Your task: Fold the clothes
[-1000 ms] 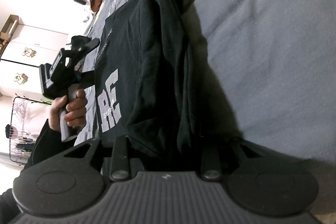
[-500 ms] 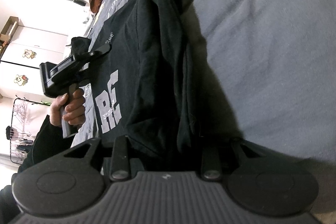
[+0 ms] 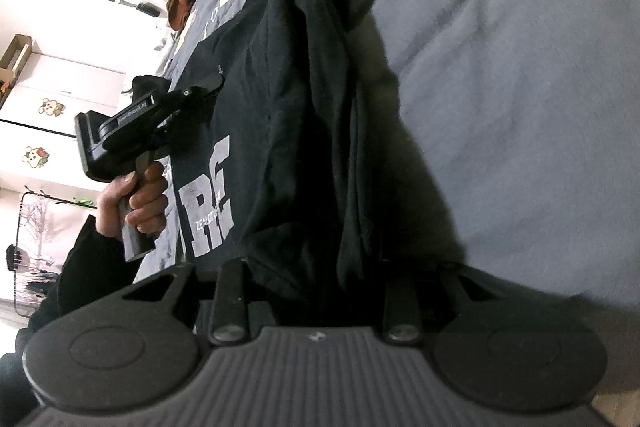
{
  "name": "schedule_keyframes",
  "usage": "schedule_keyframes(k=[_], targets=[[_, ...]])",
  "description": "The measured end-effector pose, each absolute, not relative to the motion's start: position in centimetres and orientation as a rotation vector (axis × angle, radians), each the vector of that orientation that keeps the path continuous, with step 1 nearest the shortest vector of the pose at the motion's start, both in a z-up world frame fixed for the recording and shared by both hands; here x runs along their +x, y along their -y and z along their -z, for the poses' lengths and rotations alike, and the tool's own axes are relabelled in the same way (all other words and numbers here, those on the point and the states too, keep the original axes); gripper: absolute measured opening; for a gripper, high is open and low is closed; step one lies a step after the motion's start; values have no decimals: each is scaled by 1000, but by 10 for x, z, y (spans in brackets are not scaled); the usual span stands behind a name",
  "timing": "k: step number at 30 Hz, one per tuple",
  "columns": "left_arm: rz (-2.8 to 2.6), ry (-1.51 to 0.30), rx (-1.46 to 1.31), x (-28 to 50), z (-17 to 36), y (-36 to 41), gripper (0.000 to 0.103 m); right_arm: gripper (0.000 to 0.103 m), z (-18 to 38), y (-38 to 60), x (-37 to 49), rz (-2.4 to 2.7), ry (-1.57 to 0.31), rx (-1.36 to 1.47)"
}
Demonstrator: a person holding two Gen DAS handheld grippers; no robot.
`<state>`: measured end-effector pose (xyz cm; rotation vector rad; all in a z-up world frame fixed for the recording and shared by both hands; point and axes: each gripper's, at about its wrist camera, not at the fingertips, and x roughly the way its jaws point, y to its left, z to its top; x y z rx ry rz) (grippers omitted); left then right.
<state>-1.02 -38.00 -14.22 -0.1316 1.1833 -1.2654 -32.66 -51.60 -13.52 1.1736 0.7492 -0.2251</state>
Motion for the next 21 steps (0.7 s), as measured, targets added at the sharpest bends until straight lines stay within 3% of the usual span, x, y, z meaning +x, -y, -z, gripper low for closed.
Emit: schedule_keyframes(k=[8, 21], targets=[[1269, -1115, -88, -24, 117, 381, 23, 23, 121, 511, -331, 244, -710, 1169], [1331, -991, -37, -71, 50, 398, 21, 20, 84, 503, -358, 263, -599, 1141]])
